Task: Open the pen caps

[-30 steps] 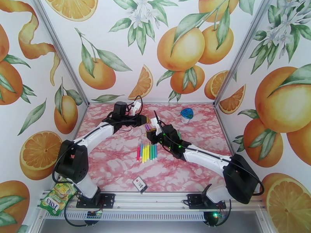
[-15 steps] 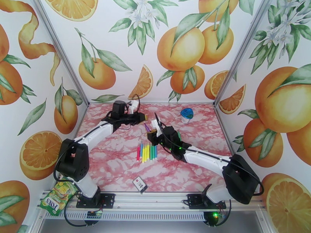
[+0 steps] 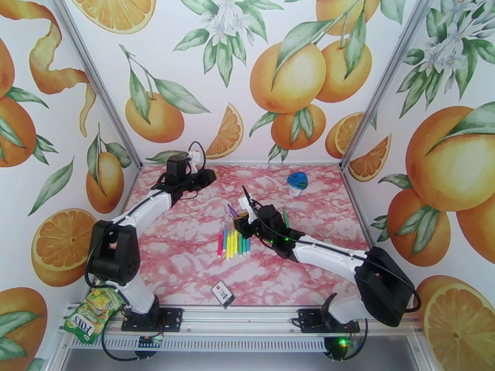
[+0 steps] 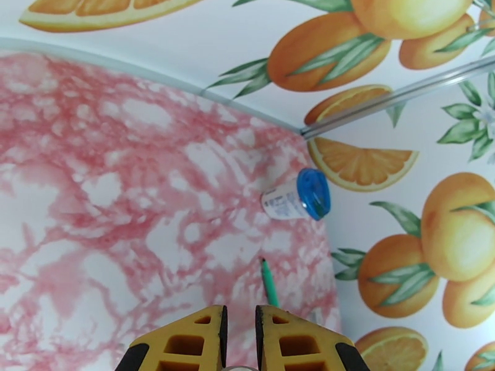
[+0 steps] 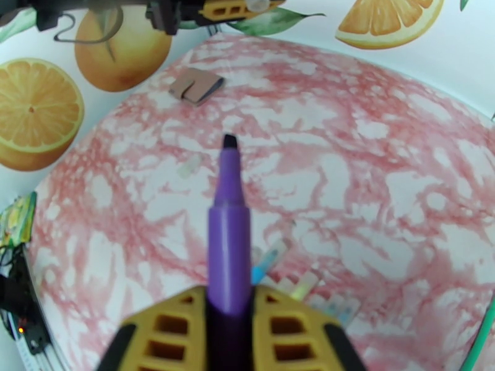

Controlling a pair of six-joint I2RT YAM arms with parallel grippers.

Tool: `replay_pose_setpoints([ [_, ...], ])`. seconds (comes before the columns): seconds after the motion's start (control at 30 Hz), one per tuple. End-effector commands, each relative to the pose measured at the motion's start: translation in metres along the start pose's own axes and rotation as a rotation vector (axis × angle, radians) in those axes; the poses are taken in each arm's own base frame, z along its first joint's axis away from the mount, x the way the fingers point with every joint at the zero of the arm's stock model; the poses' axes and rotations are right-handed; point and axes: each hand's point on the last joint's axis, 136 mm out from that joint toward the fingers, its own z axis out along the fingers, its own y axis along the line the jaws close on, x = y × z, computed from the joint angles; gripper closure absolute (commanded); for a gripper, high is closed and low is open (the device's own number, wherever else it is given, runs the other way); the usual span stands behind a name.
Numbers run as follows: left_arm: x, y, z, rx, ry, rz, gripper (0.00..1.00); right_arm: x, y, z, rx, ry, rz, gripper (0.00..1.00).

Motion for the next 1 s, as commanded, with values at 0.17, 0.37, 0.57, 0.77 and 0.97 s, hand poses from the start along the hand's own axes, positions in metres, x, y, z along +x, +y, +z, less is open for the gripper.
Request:
replay_pose_setpoints([
  [0.17,0.001,-0.003,-0.020,-0.096,0.041,0.145,1.00,-0.022,-0.014,-0.014,0.103,-0.076,-0.004,1.00],
  [0.37,0.008,0.017,-0.038,-0.252,0.079,0.231,1.00,-0.032,-0.035,-0.026,0.215,-0.095,-0.009,1.00],
  [0.57,0.010,0.041,-0.062,-0.439,0.101,0.318,1.00,-0.034,-0.058,-0.037,0.300,-0.099,0.009,1.00],
  [0.77,0.012,0.061,-0.078,-0.562,0.129,0.373,1.00,-0.037,-0.081,-0.049,0.383,-0.106,0.039,1.00],
  [0.97,0.015,0.079,-0.086,-0.650,0.157,0.385,1.00,-0.035,-0.104,-0.057,0.462,-0.088,0.064,1.00],
])
